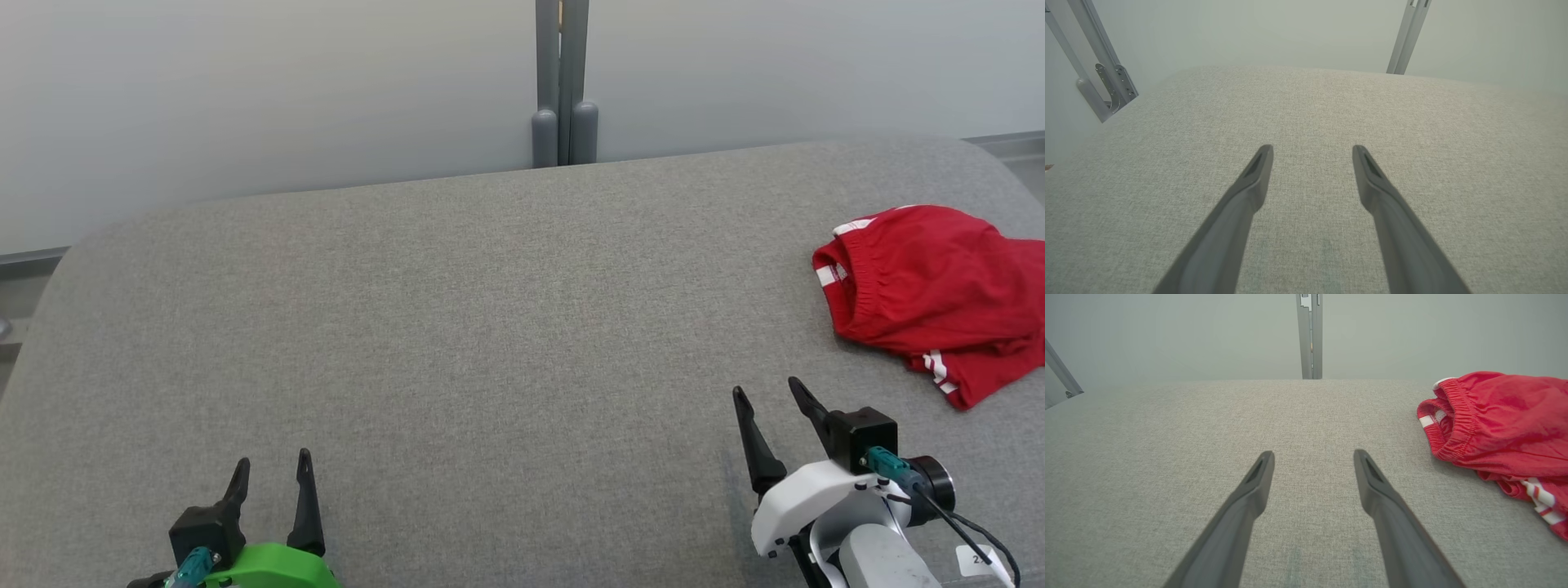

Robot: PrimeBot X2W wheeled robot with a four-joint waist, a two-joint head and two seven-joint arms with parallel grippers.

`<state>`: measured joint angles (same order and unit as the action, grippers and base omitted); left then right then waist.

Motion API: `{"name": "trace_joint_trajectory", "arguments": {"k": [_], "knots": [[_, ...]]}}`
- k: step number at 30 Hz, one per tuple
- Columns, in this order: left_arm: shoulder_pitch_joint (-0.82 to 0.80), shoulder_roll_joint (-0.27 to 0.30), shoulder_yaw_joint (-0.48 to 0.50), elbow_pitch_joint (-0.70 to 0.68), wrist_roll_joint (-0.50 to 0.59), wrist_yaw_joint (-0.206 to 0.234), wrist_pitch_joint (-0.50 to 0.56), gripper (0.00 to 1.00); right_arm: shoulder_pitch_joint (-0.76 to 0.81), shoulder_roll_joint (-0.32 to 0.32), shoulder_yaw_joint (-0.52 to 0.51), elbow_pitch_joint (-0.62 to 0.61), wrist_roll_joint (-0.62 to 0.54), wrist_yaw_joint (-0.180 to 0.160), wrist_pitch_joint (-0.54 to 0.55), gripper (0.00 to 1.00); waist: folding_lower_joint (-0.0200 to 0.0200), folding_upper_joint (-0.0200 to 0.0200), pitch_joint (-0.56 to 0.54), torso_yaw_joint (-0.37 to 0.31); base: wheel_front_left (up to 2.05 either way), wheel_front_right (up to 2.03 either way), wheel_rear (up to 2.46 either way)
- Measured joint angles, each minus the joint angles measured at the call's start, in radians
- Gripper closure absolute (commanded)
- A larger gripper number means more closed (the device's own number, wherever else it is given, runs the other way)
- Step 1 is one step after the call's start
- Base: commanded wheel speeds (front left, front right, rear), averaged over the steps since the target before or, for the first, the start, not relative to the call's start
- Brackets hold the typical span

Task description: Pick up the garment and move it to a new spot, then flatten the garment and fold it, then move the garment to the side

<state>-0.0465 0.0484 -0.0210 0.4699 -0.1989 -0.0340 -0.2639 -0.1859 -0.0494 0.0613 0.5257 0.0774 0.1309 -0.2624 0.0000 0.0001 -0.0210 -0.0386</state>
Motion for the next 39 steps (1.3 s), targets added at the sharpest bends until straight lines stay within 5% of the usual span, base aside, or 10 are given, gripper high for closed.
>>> {"name": "trace_joint_trajectory", "arguments": {"k": [14,15,20,39], "knots": [[0.000,0.000,-0.008,-0.016,-0.028,-0.032,0.000,0.00,0.000,0.000,-0.005,0.003,-0.001,0.000,0.000,0.00,0.0000,0.0000,0.001,-0.003,0.00,0.00,0.00],[0.001,-0.001,-0.009,-0.010,-0.028,-0.032,0.000,1.00,0.001,0.001,-0.004,0.008,-0.001,0.000,0.000,1.00,0.0000,0.0000,0.001,-0.003,0.00,0.00,0.00],[0.017,-0.006,-0.008,0.027,-0.045,-0.032,0.012,1.00,0.034,0.007,-0.009,0.042,0.015,0.000,0.014,1.00,0.0000,0.0000,0.002,-0.002,0.00,0.00,0.00],[0.010,-0.006,0.027,-0.021,-0.375,-0.045,0.101,1.00,0.034,0.006,-0.045,-0.023,0.383,0.000,0.096,1.00,0.0000,0.0000,0.005,0.004,0.00,0.00,0.00]]}}
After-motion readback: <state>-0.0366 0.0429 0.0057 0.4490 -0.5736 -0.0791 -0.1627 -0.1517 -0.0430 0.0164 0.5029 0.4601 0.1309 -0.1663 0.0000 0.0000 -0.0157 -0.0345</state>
